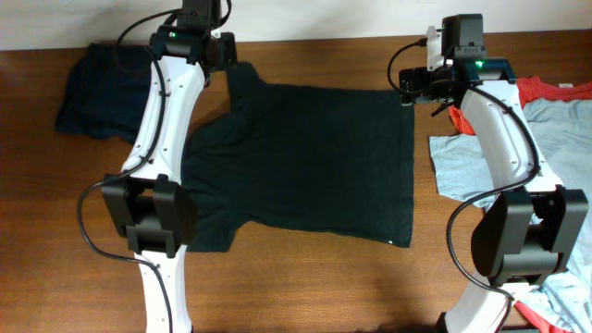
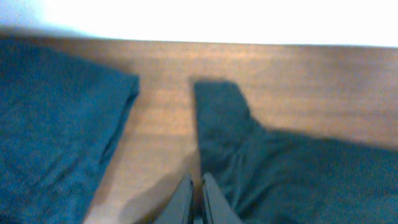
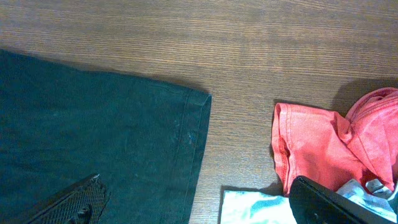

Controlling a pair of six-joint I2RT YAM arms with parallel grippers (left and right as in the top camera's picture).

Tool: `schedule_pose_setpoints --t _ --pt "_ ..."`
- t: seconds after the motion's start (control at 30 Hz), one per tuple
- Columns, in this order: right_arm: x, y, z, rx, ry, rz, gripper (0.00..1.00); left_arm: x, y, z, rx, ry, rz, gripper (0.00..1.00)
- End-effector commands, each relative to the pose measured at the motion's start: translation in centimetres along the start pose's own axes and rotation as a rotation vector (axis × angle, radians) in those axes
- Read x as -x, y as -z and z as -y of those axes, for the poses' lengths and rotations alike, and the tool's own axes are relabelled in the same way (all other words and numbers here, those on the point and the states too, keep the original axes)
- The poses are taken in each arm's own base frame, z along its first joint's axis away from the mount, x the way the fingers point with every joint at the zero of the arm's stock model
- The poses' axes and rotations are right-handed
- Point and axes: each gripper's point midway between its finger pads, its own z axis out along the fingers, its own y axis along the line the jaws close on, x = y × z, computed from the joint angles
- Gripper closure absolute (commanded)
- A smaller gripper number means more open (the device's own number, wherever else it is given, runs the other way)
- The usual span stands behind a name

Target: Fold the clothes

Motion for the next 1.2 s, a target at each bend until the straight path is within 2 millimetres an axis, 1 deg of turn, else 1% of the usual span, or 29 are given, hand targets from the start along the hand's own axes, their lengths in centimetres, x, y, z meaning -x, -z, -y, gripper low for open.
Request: schedule_pose_setpoints --t 0.0,0.07,0.17,0.33,0.47,0.53,0.67,0.8,0.87,0.93,1.17 --pt "0.0 -0.1 -0.2 0.000 0.002 -0.002 0.01 -1.7 -3.9 0.9 -0.069 -0.012 -0.052 0.95" --pt "0.0 -0.1 -0.2 0.000 0.002 -0.002 0.01 -2.6 -5.8 1.8 -0.107 -0.006 -0.075 0.99" --pt "0.0 -0.1 -0.2 0.000 0.002 -0.002 0.01 -4.3 -8.7 2.6 -0.128 -0.009 -0.109 0.99" --pt "0.0 -0.1 -0.2 0.000 0.002 -0.002 0.01 -6.6 -12.1 3.7 -0.141 -0.021 -0.148 0.99" --pt "0.0 -0.1 -0.2 0.000 0.002 -0.002 0.01 -8.0 -13.3 4.4 -0.142 -0.032 -0.177 0.99" --pt "0.0 -0.1 -0.2 0.000 0.002 -0.002 0.01 -8.4 -13.6 4.4 -0.141 -0.033 -0.188 0.99" --pt "0.0 -0.1 -0.2 0.000 0.002 -0.002 0.02 -9.5 -14.5 4.3 -0.133 -0.016 -0.216 0.99" --pt "0.0 -0.1 -0.2 0.000 0.002 -0.002 0.01 -11.4 -16.2 4.0 -0.113 -0.013 -0.255 0.99" --pt "0.0 -0.1 -0.2 0.000 0.002 -0.002 0.01 -12.0 -16.8 4.0 -0.111 -0.014 -0.266 0.99" --pt "0.0 -0.1 -0.2 0.000 0.002 -0.002 0.02 -12.2 -17.4 4.0 -0.112 -0.014 -0.262 0.99" --pt "0.0 -0.1 -0.2 0.000 0.002 -0.002 0.01 -10.1 -18.9 4.7 -0.135 -0.010 -0.152 0.99"
